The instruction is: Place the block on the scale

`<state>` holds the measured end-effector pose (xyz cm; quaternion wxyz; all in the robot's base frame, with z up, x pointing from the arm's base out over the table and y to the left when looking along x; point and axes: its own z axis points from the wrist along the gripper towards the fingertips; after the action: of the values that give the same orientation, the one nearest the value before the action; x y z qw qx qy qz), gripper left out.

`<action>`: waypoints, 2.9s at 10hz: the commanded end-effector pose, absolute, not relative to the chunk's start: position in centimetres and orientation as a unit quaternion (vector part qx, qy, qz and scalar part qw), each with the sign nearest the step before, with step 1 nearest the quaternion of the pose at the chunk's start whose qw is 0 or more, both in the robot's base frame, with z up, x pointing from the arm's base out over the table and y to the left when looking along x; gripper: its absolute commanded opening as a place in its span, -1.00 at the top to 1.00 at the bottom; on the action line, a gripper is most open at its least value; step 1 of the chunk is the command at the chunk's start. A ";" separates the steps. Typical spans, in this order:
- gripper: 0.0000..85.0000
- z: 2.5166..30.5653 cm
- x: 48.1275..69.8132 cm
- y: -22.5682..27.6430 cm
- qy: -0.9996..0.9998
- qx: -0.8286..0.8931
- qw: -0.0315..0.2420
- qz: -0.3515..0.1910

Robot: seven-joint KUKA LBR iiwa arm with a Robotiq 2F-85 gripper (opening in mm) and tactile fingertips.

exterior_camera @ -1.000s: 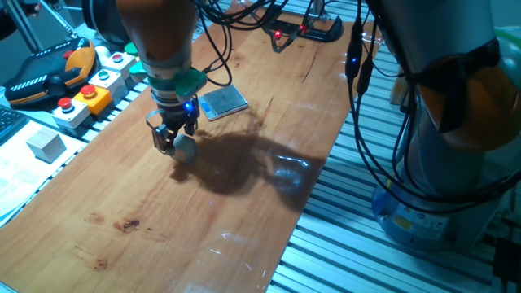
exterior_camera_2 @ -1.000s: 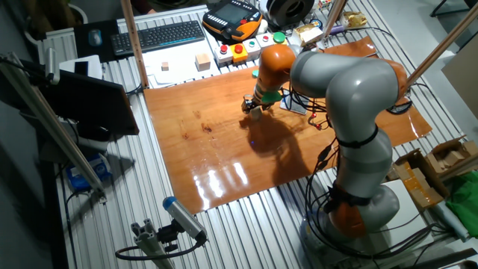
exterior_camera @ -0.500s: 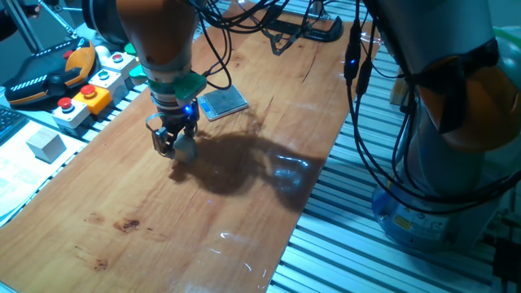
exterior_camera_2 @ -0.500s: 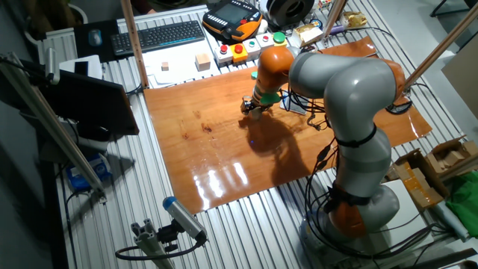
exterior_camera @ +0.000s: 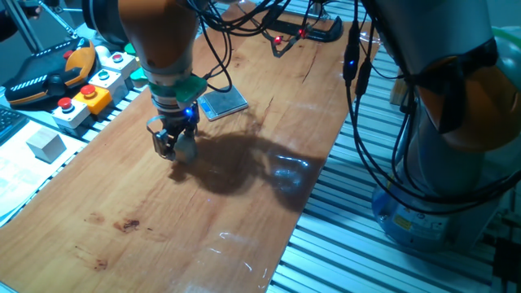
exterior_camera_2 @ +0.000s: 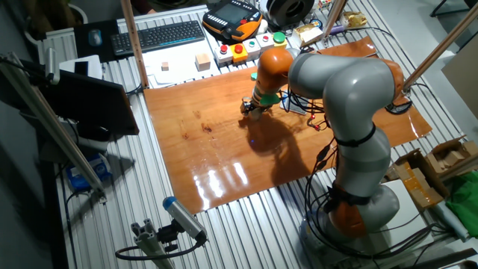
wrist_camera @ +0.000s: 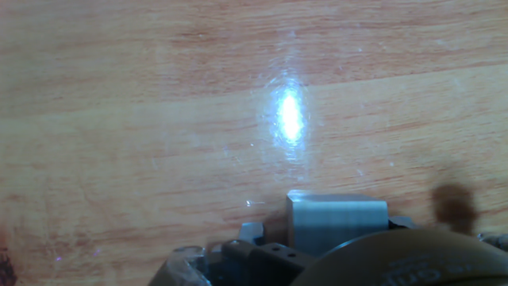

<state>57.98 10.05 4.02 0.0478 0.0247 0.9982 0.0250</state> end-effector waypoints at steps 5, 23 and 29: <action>-0.58 4.0 58.0 9.8 0.999 0.021 0.043 0.022; 0.98 9.3 57.2 2.1 0.999 -0.010 0.034 -0.006; 0.98 9.5 56.7 -0.5 1.000 -0.013 0.024 -0.009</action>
<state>56.74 -0.60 9.49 0.0240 -0.0123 0.9996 -0.0104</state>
